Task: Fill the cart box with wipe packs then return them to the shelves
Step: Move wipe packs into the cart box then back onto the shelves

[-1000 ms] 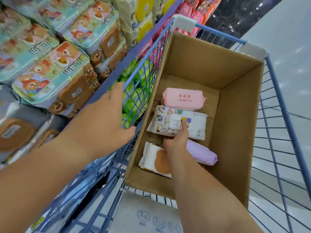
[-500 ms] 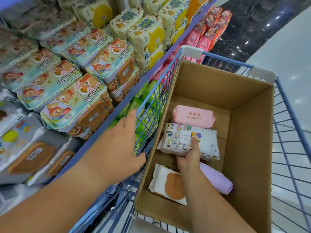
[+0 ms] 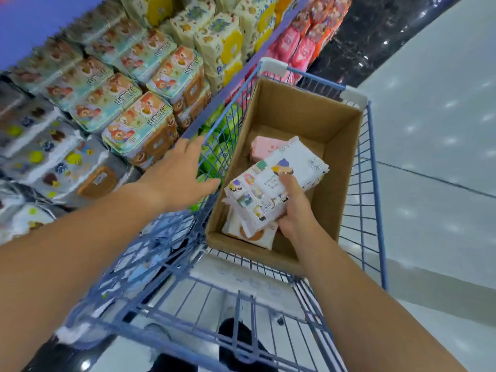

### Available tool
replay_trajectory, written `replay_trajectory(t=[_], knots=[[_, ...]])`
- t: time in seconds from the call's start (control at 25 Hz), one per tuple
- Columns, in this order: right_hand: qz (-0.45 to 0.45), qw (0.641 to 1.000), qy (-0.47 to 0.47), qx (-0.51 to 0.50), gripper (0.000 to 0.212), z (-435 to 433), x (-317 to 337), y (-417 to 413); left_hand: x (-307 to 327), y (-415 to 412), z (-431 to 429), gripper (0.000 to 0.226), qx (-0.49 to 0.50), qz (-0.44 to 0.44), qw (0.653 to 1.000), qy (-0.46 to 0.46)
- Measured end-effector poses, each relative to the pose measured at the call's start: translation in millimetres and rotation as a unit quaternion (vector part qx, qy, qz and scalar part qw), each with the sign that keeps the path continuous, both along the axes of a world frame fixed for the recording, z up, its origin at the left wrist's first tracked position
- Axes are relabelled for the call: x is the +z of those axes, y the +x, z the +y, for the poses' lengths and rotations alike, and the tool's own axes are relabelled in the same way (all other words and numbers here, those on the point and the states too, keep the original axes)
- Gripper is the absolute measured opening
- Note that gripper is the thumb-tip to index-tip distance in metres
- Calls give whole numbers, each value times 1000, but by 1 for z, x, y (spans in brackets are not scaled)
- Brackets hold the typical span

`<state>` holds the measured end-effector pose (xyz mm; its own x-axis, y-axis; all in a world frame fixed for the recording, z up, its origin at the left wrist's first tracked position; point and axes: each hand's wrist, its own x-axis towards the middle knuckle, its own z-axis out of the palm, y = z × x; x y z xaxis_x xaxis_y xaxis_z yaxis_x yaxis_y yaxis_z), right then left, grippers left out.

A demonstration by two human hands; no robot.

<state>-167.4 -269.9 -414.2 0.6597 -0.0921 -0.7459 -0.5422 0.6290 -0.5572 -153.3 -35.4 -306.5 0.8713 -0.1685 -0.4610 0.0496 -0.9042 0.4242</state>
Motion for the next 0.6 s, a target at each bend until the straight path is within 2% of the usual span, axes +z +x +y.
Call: replay_trajectory(t=[0.08,0.12,0.24,0.32,0.4,0.44,0.6], knots=[[-17,995,-23,95,37,-1,57,-24,37,-37,2,97,53,20,996,-63],[-25,989,-32,145,36,-3,82,-35,55,-56,4,99,80,39,990,-108],[-102,939,-43,325,51,14,165,-55,106,-109,11,110,212,68,944,-245],[-155,886,-56,434,50,45,217,-62,131,-134,20,106,318,77,873,-362],[-193,825,-57,528,39,87,261,-67,151,-159,42,86,415,34,786,-457],[-212,791,-64,571,36,110,279,-72,160,-174,56,77,449,4,757,-474],[-267,634,-163,707,53,200,327,-98,187,-253,119,69,520,-90,688,-499]])
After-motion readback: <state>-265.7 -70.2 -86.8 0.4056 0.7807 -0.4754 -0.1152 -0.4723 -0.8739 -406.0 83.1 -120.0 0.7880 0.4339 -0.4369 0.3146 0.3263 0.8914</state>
